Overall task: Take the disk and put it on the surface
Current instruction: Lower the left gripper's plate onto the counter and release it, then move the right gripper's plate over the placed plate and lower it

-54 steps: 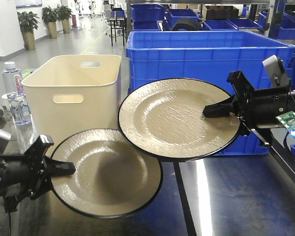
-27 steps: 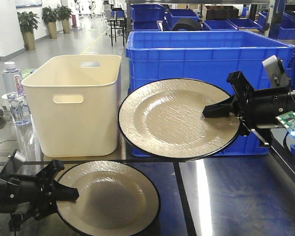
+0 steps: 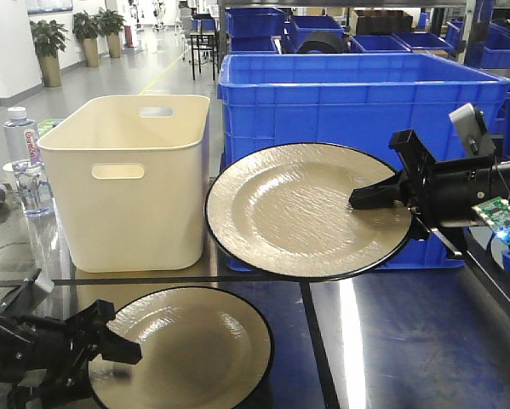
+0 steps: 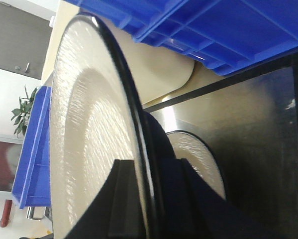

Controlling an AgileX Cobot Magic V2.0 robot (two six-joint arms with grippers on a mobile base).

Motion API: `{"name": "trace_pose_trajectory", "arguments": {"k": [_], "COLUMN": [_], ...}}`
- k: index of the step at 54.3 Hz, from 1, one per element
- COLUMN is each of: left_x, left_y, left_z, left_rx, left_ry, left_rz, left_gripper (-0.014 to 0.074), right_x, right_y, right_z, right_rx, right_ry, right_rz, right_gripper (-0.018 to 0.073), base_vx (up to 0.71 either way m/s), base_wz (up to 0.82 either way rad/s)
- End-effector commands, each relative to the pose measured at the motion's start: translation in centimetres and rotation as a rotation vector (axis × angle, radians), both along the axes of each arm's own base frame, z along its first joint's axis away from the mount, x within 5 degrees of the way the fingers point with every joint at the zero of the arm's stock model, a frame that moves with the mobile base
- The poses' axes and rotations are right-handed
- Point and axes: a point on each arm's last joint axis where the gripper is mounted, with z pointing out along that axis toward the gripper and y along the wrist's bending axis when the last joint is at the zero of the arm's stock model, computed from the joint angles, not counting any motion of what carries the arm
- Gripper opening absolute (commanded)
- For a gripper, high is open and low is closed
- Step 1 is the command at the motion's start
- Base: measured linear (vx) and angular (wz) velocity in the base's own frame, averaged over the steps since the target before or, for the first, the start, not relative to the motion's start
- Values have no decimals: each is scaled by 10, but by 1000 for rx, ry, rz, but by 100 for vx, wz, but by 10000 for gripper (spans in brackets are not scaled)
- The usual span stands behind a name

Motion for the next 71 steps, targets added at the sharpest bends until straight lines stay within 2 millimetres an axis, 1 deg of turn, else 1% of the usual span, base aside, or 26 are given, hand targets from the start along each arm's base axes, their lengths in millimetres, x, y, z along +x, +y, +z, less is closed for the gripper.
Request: {"name": "trace_pose_trajectory", "arguments": {"k": [1, 5, 12, 17, 23, 28, 34, 40, 44, 51, 56, 63, 67, 71], "left_x": [1, 1, -2, -7, -15, -22, -32, -46, -55, -67, -76, -80, -80, -81], "left_y": [2, 8, 26, 38, 46, 50, 50, 49, 49, 49, 48, 47, 46, 45], "left_z": [25, 26, 33, 42, 55, 67, 85, 105, 118, 133, 141, 145, 144, 144], "left_rx": [-43, -32, 10, 26, 40, 48, 47, 63, 76, 88, 91, 91, 88, 85], "left_ry": [-71, -82, -108, -135, -175, -219, -281, -363, -425, -492, -526, -541, -536, -531], "left_rz": [26, 44, 76, 100, 122, 141, 159, 181, 207, 228, 232, 229, 220, 211], "left_gripper": [633, 660, 657, 645, 629, 610, 584, 565, 559, 558, 558, 558, 558, 558], "right_x": [-10, -10, -10, -10, -10, -9, -10, -15, -14, -9, 0, 12, 16, 19], "right_y": [0, 0, 0, 0, 0, 6, 28, 63, 88, 118, 131, 143, 147, 147], "right_z": [39, 39, 39, 39, 39, 39, 37, 31, 22, 1, -21, -48, -59, -65], "right_rx": [112, 110, 108, 101, 81, 52, -40, -128, -109, -82, -92, -52, -48, -68], "right_ry": [-107, -107, -107, -115, -141, -182, -249, -288, -244, -162, -112, -12, 14, 11], "right_rz": [-38, -38, -36, -32, -27, -23, 21, 66, 71, 98, 115, 112, 118, 128], "right_gripper": [-1, -1, -1, -1, -1, -1, -8, -8, -6, -6, -6, -6, -6, -5], "base_vx": [0, 0, 0, 0, 0, 0, 0, 0, 0, 0, 0, 0, 0, 0], "base_wz": [0, 0, 0, 0, 0, 0, 0, 0, 0, 0, 0, 0, 0, 0]}}
